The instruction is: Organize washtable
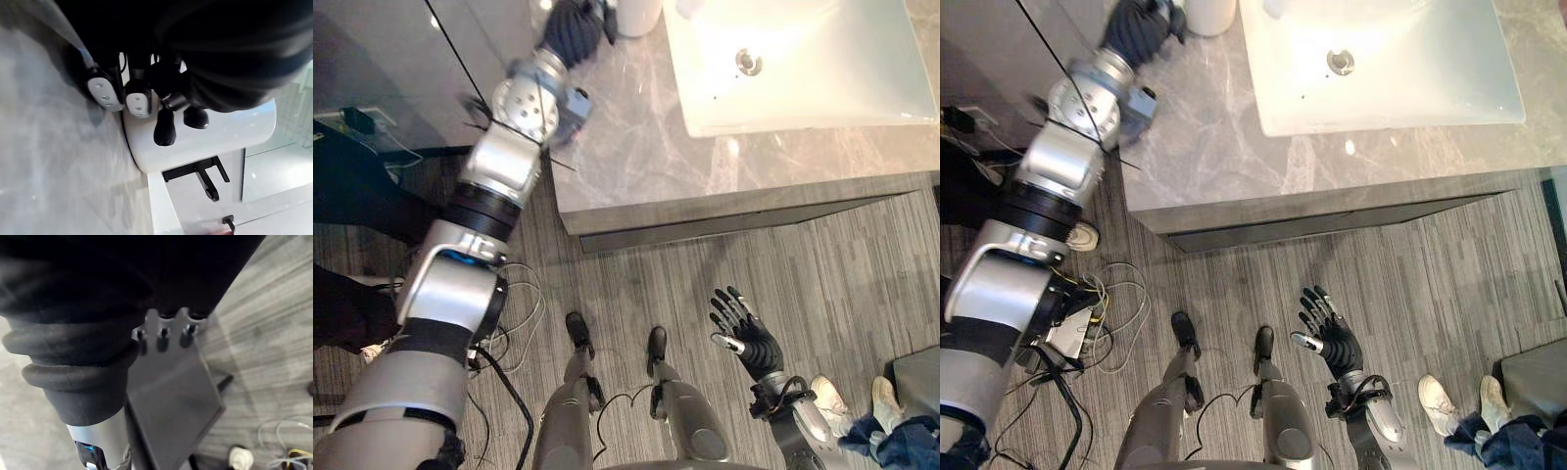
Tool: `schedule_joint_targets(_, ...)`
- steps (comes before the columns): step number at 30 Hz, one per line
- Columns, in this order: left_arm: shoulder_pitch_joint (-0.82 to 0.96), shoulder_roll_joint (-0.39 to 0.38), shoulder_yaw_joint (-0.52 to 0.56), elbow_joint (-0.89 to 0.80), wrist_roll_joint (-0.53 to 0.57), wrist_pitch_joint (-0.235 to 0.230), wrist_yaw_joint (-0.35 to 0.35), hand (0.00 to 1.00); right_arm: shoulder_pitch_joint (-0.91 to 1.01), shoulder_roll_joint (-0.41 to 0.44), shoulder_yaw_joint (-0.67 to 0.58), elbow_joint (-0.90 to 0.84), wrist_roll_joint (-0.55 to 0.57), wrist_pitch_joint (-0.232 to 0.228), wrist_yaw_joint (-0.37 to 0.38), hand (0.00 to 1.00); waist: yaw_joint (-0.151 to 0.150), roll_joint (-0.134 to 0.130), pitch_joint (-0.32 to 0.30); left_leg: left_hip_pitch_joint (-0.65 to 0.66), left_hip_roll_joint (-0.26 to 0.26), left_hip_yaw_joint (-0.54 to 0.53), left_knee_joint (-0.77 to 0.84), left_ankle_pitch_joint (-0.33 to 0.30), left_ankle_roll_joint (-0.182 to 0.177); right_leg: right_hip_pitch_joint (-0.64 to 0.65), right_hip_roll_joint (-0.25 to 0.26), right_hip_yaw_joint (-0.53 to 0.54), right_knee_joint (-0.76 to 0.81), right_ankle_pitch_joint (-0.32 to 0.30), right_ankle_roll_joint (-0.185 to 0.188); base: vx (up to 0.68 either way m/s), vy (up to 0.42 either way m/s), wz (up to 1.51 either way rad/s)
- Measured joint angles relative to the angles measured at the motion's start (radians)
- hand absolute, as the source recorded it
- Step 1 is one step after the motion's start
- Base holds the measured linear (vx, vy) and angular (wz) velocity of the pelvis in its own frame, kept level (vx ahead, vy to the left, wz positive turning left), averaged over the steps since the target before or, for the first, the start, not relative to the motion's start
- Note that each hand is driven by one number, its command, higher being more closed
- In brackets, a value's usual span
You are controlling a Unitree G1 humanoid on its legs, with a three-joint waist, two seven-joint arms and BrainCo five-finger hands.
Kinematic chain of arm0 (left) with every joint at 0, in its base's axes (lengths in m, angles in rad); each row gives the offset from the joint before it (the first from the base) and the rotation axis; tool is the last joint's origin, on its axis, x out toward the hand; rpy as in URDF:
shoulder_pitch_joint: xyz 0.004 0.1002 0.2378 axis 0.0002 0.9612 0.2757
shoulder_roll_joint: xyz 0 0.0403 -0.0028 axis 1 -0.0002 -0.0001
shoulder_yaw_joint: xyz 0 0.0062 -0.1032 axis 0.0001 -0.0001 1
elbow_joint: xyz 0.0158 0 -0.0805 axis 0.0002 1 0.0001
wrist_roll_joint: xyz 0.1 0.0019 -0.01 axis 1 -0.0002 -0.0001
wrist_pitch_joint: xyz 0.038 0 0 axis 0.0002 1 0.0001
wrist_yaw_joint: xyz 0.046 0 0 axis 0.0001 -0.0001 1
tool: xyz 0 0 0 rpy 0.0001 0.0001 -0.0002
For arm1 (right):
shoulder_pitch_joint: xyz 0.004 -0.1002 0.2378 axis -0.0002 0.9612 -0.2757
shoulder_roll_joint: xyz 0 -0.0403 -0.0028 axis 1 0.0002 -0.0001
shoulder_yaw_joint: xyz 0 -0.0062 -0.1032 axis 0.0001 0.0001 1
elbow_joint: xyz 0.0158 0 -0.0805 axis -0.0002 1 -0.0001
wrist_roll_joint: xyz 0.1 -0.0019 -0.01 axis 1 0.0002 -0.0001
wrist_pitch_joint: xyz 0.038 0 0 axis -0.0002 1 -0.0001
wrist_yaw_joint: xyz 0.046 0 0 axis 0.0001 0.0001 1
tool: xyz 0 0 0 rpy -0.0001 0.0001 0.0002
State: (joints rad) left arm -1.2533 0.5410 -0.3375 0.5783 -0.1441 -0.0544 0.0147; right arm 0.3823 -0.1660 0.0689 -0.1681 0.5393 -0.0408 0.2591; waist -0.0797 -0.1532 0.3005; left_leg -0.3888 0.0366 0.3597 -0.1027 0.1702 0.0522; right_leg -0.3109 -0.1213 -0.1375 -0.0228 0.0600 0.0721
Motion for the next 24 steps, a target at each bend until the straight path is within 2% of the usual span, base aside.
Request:
schedule_joint_targets(2, -0.032, 0.054, 0.002, 0.018, 0.0, 0.0, 0.01, 1.0, 0.0, 0.0, -0.002, 0.0, 0.0, 0.0, 0.001, 0.0, -0.017, -0.005, 0.011, -0.005, -0.001, 0.003, 0.0, 0.003, 0.004, -0.005, 0.0, 0.002, -0.002, 0.007, 0.003, 0.04, 0.031, -0.03)
schedule_joint_targets(4, -0.049, 0.066, 0.006, 0.02, 0.0, 0.0, 0.009, 1.0, 0.005, 0.0, -0.005, 0.0, 0.0, -0.002, 0.001, 0.0, -0.019, -0.006, 0.011, -0.013, -0.001, 0.003, 0.005, 0.003, 0.005, -0.009, 0.001, 0.002, -0.013, 0.014, -0.001, 0.07, 0.034, -0.01)
schedule_joint_targets(19, -0.097, 0.087, 0.006, 0.061, -0.001, 0.001, 0.007, 1.0, 0.01, -0.02, -0.021, 0.0, 0.0, -0.021, 0.003, 0.0, -0.026, -0.005, 0.019, -0.02, 0.014, -0.012, 0.0, 0.0, 0.0, -0.007, 0.017, 0.003, -0.033, 0.036, -0.019, 0.01, 0.023, -0.01)
schedule_joint_targets(24, -0.027, 0.086, 0.047, 0.014, -0.001, 0.001, 0.006, 1.0, 0.009, -0.019, 0.002, 0.008, 0.0, -0.021, 0.004, 0.0, -0.024, 0.0, 0.022, -0.001, 0.013, -0.012, 0.002, 0.003, 0.004, 0.012, 0.016, 0.001, -0.033, 0.036, -0.019, 0.02, 0.042, -0.01)
